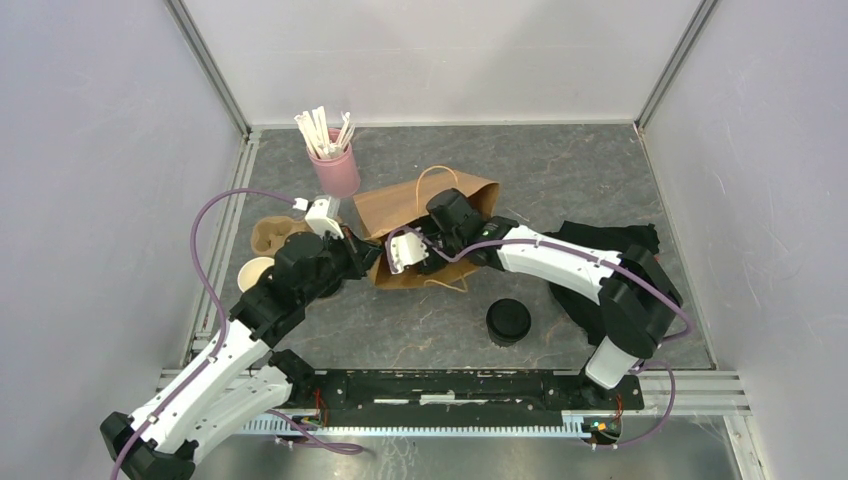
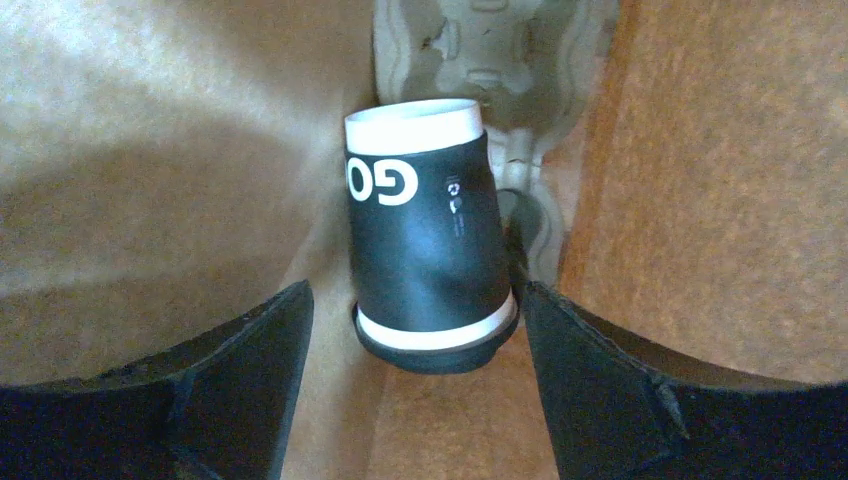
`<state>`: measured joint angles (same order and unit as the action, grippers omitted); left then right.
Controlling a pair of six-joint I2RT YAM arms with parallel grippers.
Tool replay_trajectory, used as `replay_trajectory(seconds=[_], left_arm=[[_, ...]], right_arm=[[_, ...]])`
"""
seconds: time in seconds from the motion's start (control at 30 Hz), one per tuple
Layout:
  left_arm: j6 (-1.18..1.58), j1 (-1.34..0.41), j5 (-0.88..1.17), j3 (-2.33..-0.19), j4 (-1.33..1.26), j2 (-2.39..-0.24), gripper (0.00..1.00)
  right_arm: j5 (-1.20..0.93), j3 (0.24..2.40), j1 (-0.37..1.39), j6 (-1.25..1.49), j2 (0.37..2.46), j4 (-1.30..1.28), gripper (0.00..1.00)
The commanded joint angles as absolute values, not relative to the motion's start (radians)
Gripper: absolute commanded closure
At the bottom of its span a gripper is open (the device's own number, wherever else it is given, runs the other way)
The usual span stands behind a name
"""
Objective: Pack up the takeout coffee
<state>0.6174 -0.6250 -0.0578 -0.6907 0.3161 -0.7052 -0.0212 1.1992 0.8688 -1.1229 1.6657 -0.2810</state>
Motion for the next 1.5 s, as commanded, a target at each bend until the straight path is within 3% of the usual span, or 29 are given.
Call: replay_trajectory(seconds=[0.0, 0.2, 0.5, 0.63, 1.03, 1.27, 1.47], left_arm=[[0.660, -0.626, 0.026, -0.683, 0.251, -0.697, 0.98], [0.656, -0.626, 0.094, -0.677, 0.207, -0.698, 0.98], [0.655, -0.626, 0.131, -0.689, 0.204, -0.720, 0.98], [0.651, -0.626, 0.121, -0.699, 0.223, -0.723, 0.98], [0.663, -0.626, -0.073, -0.721, 0.357, -0.682, 0.98], [0.666, -0.627, -0.093, -0.732, 0.365, -0.709, 0.98], [0.673, -0.626, -0.124, -0.755, 0.394, -0.738, 0.98]], right_arm=[[-0.055, 1.213, 0.873, -1.134, 1.691, -0.205, 0.14], [-0.082, 1.240, 0.857, -1.188, 1.773, -0.214, 0.07], [-0.047, 1.261, 0.842, -1.182, 1.859, -0.151, 0.03], [-0.016, 1.281, 0.836, -1.163, 1.890, -0.122, 0.08], [-0.053, 1.264, 0.834, -1.114, 1.833, -0.182, 0.35], [-0.059, 1.239, 0.838, -1.089, 1.777, -0.191, 0.44], [-0.077, 1.196, 0.861, -1.062, 1.695, -0.205, 0.45]])
